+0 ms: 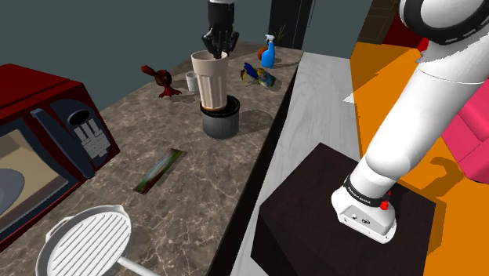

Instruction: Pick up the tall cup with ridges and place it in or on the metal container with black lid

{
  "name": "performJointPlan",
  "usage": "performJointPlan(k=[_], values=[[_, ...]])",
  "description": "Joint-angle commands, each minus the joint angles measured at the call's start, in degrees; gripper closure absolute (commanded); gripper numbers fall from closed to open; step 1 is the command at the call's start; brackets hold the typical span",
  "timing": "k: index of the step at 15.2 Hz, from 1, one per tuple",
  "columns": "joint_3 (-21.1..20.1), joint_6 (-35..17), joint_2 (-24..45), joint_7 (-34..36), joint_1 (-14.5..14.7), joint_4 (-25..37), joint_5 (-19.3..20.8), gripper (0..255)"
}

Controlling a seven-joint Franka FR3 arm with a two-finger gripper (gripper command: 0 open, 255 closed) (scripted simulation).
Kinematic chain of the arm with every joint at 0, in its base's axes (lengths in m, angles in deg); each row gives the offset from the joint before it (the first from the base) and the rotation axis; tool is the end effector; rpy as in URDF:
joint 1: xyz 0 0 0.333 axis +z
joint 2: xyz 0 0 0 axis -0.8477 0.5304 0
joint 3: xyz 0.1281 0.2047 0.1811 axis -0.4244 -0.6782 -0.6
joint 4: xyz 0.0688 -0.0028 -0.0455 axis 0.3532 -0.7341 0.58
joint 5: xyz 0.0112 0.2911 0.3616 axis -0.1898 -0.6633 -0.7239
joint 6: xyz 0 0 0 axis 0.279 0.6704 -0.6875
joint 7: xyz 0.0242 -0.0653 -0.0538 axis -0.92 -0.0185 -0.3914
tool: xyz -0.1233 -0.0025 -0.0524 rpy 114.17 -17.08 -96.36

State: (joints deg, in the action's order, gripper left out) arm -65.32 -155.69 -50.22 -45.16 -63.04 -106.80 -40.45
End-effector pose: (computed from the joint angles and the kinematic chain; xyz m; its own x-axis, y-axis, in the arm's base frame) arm 0.6263 0.1563 0.5440 0.9993 -0.0261 -0.0266 -0.0277 -0.9977 -0.0613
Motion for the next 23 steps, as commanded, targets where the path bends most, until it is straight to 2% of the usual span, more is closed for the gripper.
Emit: performJointPlan(k=[1, 7, 10, 12, 13, 17, 23], values=[[0.81, 1.39, 2.58, -1.61, -0.81, 3.80, 0.79, 255], [2.98, 7.27, 12.72, -6.16, -2.80, 19.22, 3.38, 255], [3.87, 11.72, 19.60, -8.27, -3.27, 30.30, 4.89, 255], [4.50, 16.07, 25.80, -9.68, -3.06, 40.73, 6.12, 255], [4.60, 16.84, 26.84, -9.88, -2.96, 42.53, 6.32, 255], [4.50, 11.70, 23.83, -10.11, -4.01, 34.37, 5.65, 255], [4.48, 5.45, 21.21, -10.44, -4.94, 25.51, 5.05, 255]])
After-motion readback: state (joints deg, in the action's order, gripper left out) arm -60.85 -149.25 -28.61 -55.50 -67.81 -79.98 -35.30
